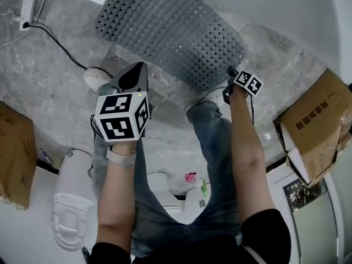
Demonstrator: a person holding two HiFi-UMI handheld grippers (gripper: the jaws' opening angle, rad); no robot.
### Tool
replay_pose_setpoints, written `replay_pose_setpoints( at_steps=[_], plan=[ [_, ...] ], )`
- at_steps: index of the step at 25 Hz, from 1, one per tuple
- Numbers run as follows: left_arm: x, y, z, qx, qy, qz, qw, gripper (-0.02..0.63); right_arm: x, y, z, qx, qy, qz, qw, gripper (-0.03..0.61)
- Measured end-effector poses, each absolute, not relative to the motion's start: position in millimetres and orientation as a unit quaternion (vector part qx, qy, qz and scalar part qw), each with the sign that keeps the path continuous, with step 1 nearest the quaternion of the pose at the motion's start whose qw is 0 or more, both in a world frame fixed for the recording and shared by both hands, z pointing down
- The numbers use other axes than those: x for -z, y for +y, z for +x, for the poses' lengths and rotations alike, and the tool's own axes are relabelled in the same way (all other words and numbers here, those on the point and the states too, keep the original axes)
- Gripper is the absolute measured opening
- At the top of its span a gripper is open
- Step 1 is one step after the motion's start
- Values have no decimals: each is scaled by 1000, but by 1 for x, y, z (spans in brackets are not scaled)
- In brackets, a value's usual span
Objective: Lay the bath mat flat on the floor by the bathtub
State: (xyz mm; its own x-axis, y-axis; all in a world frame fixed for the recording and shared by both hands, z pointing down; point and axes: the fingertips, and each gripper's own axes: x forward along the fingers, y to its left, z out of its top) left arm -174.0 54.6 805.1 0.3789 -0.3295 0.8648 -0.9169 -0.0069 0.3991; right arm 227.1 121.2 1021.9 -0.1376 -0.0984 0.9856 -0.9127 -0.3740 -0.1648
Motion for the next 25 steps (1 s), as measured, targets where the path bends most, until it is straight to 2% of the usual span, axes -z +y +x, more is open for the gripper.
replay_pose_setpoints(
  at_steps=[11, 18, 20, 23, 25],
  plan=[
    [-807, 29, -187, -284, -471, 656, 516, 18, -1036, 133, 231, -629, -400, 590, 310, 118],
    [-807, 24, -182, -288, -466, 658, 518, 18, -1035, 143, 254, -621, -365, 607, 335, 219],
    [-807, 23, -180, -291, -463, 661, 514, 18, -1030, 145, 254, -620, -366, 609, 333, 230],
    [-808, 24, -180, -301, -460, 664, 507, 18, -1021, 141, 249, -615, -378, 613, 321, 212],
    [-810, 26, -180, -307, -457, 667, 503, 18, -1011, 134, 248, -602, -384, 623, 319, 116]
  ],
)
